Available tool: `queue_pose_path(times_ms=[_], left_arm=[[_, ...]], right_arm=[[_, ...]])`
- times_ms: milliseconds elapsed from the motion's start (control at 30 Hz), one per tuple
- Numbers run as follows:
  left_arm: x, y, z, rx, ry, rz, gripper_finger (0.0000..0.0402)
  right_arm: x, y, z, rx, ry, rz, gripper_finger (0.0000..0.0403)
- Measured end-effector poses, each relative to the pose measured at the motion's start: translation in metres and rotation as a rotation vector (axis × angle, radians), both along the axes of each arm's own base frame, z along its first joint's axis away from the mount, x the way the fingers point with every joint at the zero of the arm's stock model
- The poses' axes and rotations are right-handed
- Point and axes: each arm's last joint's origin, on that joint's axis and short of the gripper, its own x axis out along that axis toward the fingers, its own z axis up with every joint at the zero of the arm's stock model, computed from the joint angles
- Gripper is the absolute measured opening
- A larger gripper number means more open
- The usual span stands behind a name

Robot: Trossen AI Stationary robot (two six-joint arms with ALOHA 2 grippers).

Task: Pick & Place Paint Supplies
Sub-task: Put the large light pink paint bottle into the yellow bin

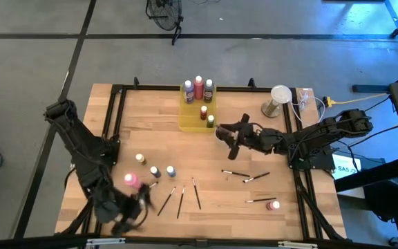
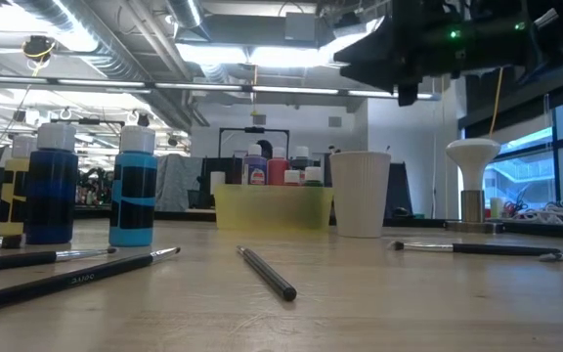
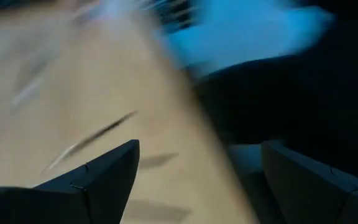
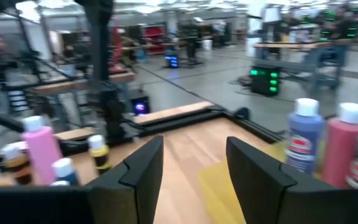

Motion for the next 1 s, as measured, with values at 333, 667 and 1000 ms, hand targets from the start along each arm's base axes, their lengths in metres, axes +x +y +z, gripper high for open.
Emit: queue_pose_path(times_ms=[333,667,1000], left_arm=[[-0.03,-0.038,0.028,-0.047,-0.389,-0.831,0.0331],[-0.043,-0.045,0.029,-0.006,-0.468,-0.902,0.0331],[-0.022,-0.021,0.034,0.288,-0.538,0.23,0.0331]], right_arm=[[0.001,0.006,0.003,-0.001,-0.027,0.201,0.0178],[0.001,0.007,0.002,0.007,-0.021,0.22,0.0178],[0.001,0.013,0.002,0.0,-0.025,0.246,0.0178]])
